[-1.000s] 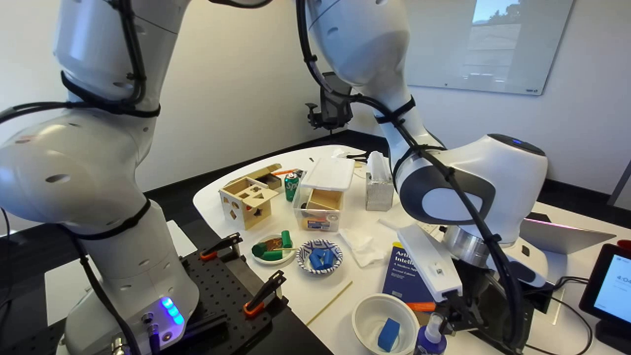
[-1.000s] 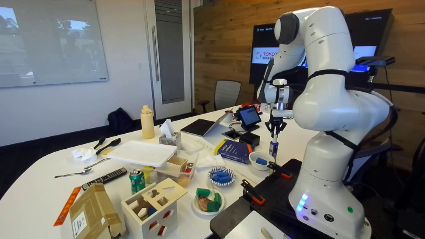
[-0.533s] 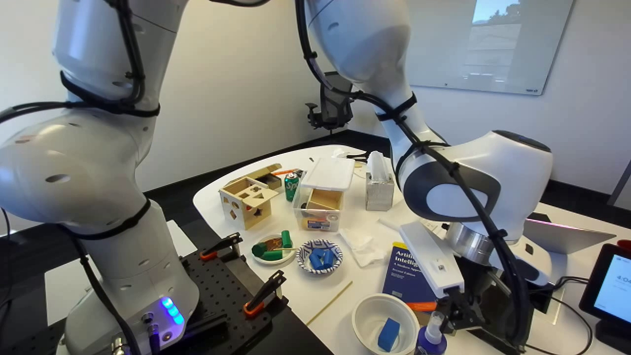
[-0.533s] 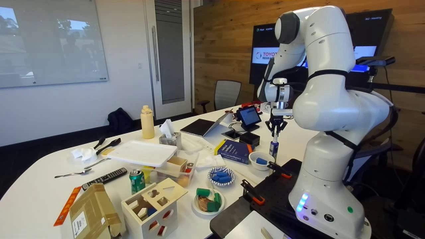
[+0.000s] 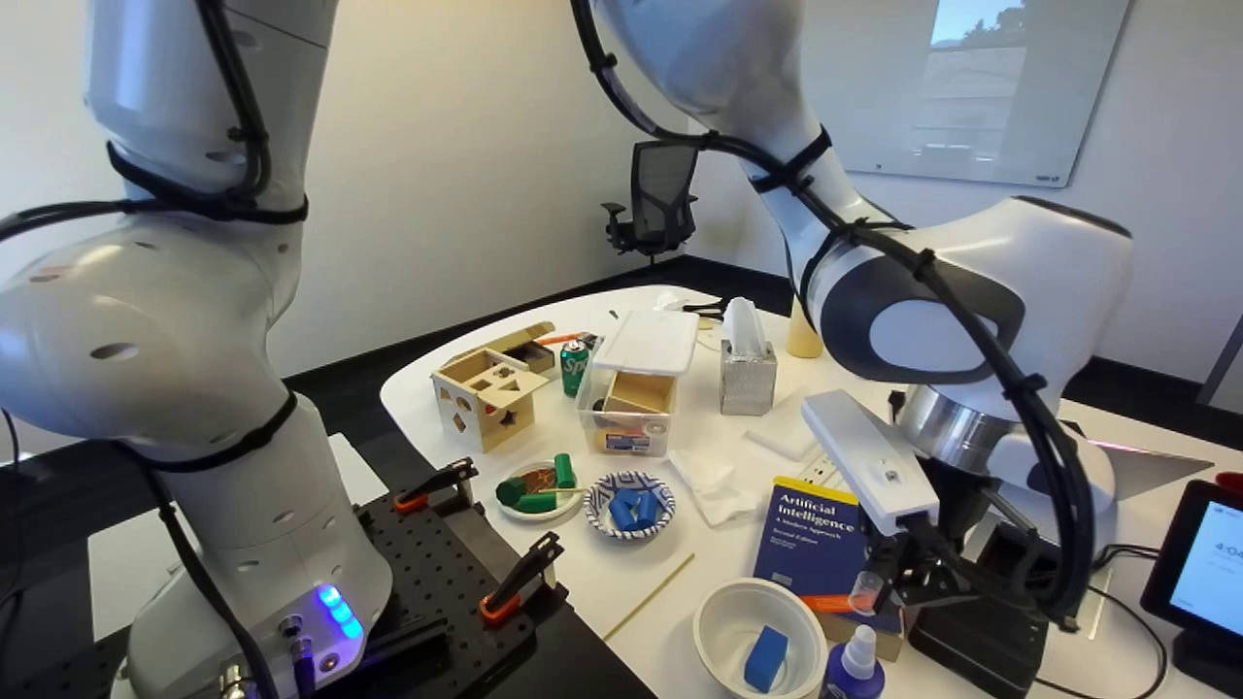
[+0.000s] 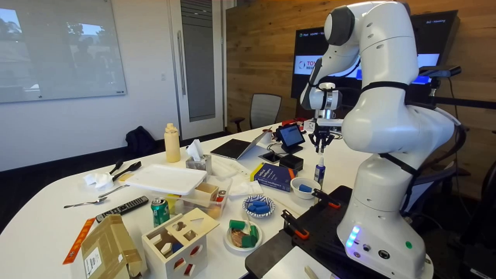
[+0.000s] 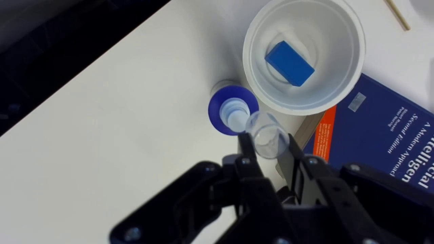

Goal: Remove the lid from the blue bottle.

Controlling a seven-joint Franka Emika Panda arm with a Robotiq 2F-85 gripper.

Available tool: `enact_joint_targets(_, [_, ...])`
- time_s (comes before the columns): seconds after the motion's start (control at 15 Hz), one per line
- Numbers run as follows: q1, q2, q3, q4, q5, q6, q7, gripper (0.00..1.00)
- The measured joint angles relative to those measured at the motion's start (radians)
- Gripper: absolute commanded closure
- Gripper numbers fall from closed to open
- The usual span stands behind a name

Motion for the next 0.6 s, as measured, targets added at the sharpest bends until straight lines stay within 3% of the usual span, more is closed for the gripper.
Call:
enact_joint_targets(0.33, [-0.021, -0.026, -0.009, 0.032, 0.05, 0.037, 0.002, 0.94])
enact_joint_targets(0.6, [-0.096, 0.107, 0.022, 0.142, 0.163, 0.07, 0.001, 0.94])
